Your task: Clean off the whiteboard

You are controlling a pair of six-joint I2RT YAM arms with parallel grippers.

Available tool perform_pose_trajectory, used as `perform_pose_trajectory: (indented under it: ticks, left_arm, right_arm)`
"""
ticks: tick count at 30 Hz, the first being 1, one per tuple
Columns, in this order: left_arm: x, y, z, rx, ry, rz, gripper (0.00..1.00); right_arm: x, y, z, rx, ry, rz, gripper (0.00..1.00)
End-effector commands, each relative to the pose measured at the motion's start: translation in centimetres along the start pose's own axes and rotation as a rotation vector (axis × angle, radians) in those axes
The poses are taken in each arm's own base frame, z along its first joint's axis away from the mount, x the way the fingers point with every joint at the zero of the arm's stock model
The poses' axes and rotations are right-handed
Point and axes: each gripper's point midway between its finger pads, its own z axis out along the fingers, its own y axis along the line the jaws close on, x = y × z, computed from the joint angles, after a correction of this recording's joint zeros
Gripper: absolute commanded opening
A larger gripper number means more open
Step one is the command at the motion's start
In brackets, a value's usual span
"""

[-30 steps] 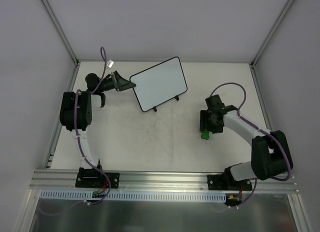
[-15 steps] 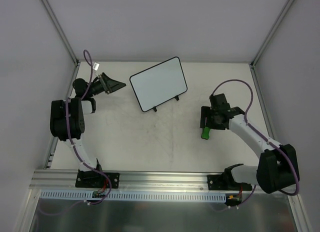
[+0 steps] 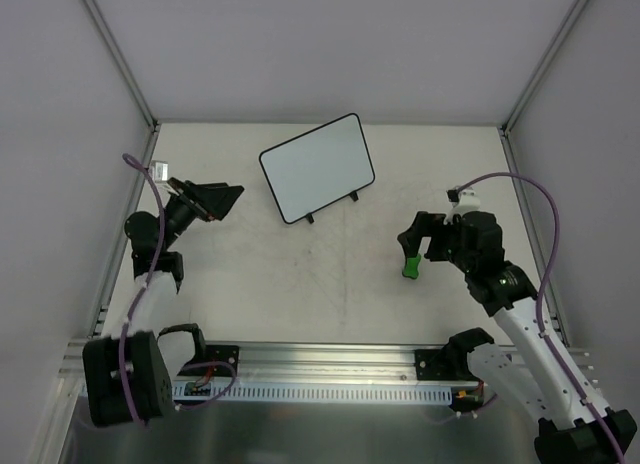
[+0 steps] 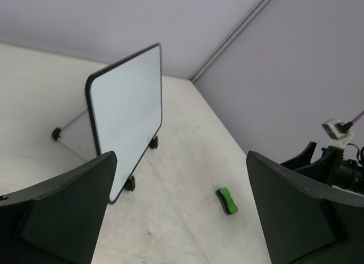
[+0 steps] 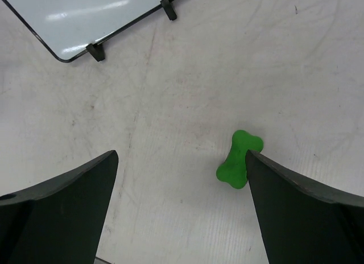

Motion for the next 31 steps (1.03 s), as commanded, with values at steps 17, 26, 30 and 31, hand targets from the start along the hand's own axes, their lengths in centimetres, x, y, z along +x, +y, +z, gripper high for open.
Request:
perform_pose_trajectory:
  ticks: [17, 26, 30, 31]
  left_arm:
    - [5.0, -5.7, -8.6, -0.215, -0.07, -0.019, 0.99]
    - [7.1, -8.6, -9.5, -0.052, 0.022, 0.118, 0.99]
    - [6.9, -8.6, -9.5, -0.056, 0.015, 0.125, 0.99]
    - [6.9, -8.7, -9.5, -0.053, 0.015, 0.129, 0.99]
  right_arm:
    - [-0.8, 2.1, -2.9, -0.169, -0.208, -0.041, 0.99]
    - [-0.7, 2.0, -2.7, -0.162, -0.202, -0.04, 0.99]
    - [-0.7, 1.9, -2.4, -0.156, -0.187, -0.038, 0.99]
    - [-0.6, 1.9, -2.3, -0.155, -0.184, -0.038, 0.99]
